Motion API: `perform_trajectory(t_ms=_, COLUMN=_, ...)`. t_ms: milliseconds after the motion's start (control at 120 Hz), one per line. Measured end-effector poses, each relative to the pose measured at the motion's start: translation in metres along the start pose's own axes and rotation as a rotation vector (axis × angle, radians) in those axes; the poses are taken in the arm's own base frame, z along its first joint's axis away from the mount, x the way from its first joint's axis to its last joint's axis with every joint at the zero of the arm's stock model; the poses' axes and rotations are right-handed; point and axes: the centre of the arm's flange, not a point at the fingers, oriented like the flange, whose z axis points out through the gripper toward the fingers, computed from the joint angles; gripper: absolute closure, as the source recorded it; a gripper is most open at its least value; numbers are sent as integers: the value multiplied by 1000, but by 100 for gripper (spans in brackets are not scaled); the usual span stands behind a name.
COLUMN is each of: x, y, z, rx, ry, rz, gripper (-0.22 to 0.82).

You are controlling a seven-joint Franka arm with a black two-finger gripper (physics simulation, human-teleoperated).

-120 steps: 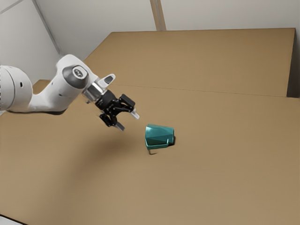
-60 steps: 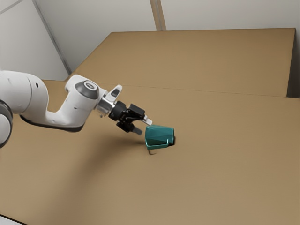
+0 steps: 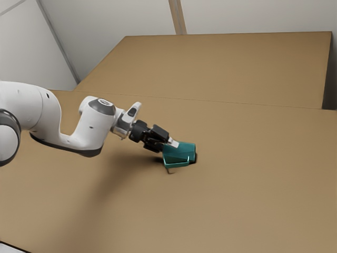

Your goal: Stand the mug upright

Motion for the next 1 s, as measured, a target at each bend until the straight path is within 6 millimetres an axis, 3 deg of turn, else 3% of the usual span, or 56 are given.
perform_trajectory(t_ms=208, x=1, y=2, z=0, rx=-15, ry=4, rz=58, gripper=60)
perform_trajectory(t_ms=367, x=2, y=7, z=1, rx=-25, ry=1, rz=109, gripper=71)
perform_trajectory(t_ms=583, x=4, y=19, z=0, rx=-17, ry=-7, rz=177, gripper=76)
perform_trajectory(t_ms=717, x=7, y=43, z=-11, rx=30, ry=-22, rz=261, gripper=76)
perform_trajectory(t_ms=1000, x=3, y=97, z=-44, rx=429, ry=-240, rz=505, gripper=77)
